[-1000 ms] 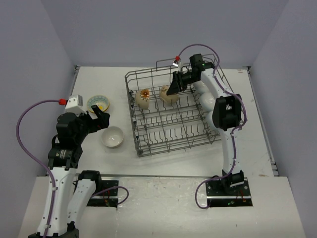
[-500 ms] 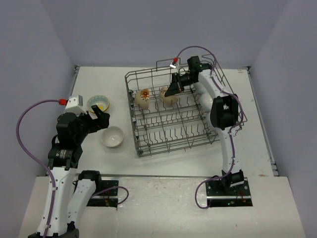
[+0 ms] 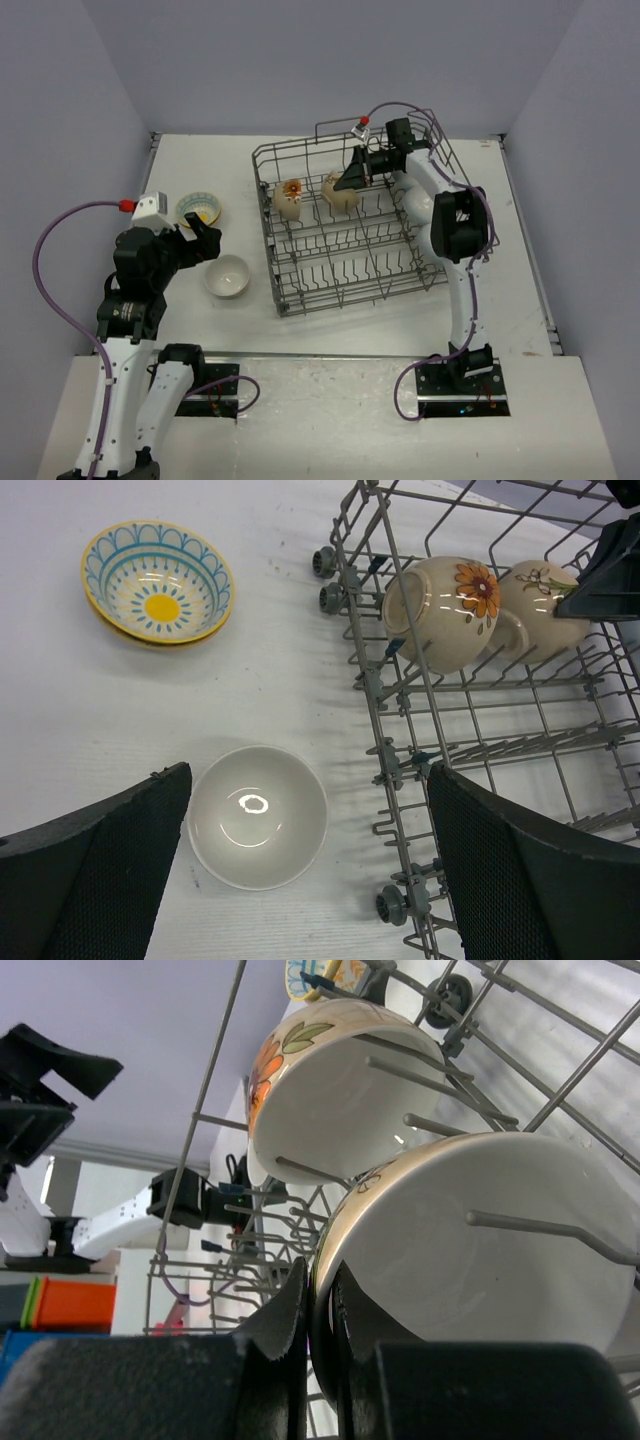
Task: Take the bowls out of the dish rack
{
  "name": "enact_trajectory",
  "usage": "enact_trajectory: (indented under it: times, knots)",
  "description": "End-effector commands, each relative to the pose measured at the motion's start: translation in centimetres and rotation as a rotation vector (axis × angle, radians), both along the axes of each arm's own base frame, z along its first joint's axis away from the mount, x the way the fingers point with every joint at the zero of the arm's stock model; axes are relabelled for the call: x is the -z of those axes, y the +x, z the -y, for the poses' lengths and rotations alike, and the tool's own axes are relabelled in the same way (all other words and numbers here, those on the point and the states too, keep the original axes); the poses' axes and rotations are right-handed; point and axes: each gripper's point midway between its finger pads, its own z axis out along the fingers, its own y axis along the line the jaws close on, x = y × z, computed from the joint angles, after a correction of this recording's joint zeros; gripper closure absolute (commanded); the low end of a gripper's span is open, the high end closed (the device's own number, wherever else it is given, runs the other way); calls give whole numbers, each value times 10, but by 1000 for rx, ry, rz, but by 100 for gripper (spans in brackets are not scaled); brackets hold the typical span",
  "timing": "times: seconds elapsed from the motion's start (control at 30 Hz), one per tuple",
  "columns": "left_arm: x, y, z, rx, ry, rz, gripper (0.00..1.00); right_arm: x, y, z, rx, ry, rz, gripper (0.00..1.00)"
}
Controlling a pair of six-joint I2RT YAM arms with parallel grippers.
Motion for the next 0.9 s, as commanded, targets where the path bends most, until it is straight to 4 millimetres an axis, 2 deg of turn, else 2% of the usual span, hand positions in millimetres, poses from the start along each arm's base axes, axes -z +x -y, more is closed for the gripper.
enact_trajectory:
  times: [0.0, 0.17, 0.37, 0.43, 0.47, 0.5, 0.6, 0.63, 0.83, 0.87]
  knots:
    - [-8, 4, -4, -9, 21, 47, 0, -100, -6, -2, -20, 132, 154, 100]
    - [-9, 4, -5, -16, 20, 48, 0, -126, -3, 1, 7, 152, 177, 100]
    - [-9, 4, -6, -22, 21, 50, 0, -156, -10, 4, 10, 187, 214, 100]
    - [-9, 4, -6, -24, 20, 51, 0, -172, -13, 5, 7, 207, 242, 100]
    - [-9, 4, -7, -30, 22, 51, 0, -174, -15, 5, 6, 214, 239, 100]
    - [-9, 4, -7, -32, 21, 52, 0, -190, -20, 5, -1, 235, 271, 100]
    - [-9, 4, -9, -41, 23, 51, 0, -208, -28, 6, -4, 259, 297, 100]
    - [-9, 4, -9, -42, 23, 49, 0, -219, -32, 7, -6, 270, 319, 100]
    - [-11, 3, -10, -50, 24, 55, 0, -250, -44, 10, -10, 291, 378, 100]
    - [-11, 4, -11, -52, 23, 55, 0, -259, -53, 11, -13, 297, 401, 100]
